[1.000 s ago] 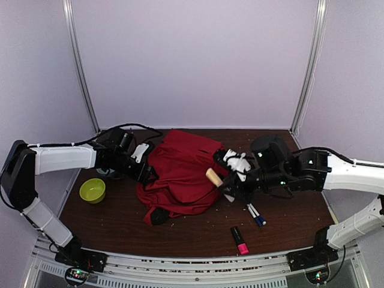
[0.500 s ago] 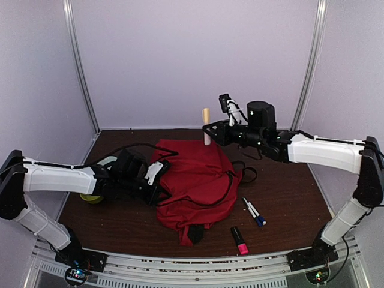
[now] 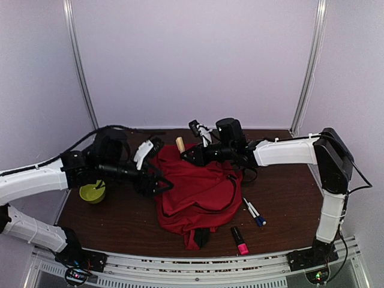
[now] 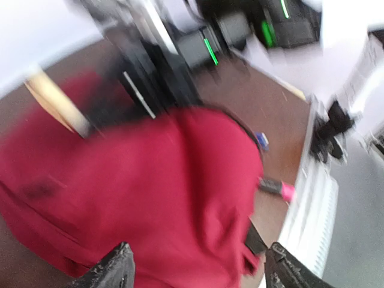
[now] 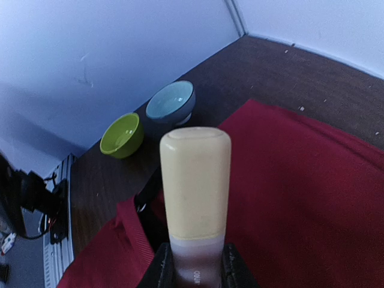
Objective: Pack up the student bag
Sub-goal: Pick up the lower front pocket of the student bag.
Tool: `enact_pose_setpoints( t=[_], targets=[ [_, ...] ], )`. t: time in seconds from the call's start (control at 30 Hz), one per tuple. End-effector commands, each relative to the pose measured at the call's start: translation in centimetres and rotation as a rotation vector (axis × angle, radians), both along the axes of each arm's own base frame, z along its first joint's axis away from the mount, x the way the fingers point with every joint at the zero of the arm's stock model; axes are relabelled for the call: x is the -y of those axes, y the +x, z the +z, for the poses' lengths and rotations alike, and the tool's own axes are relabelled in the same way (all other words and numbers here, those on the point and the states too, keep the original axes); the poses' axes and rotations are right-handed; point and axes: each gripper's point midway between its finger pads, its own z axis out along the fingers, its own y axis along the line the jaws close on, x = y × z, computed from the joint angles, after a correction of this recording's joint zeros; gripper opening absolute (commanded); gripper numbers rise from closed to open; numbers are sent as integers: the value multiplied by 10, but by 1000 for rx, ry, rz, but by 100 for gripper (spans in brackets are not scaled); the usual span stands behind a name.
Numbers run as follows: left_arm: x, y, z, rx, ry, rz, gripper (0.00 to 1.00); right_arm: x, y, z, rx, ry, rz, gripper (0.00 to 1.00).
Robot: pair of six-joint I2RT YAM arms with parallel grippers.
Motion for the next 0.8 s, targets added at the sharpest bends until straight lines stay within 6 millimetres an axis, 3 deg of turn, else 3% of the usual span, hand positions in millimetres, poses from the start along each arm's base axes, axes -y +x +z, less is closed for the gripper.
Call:
enact_pose_setpoints(
  t=[0.0, 0.13, 0.27, 0.47, 0.77],
  targets=[
    [-29, 75, 34, 103, 25, 180, 73, 1, -52, -10, 24, -59, 162, 0],
    [-43, 135, 30, 114, 59, 296, 66, 11, -65, -25, 31, -111, 169, 0],
    [-30, 165, 18, 184, 145, 262, 65, 18, -84, -36, 110, -198, 188, 0],
    [13, 153, -16, 244, 253, 21, 75, 33, -93, -40, 300, -332, 131, 0],
    [41, 133, -24, 251, 240, -185, 83, 44, -99, -40, 541, -410, 59, 0]
  ],
)
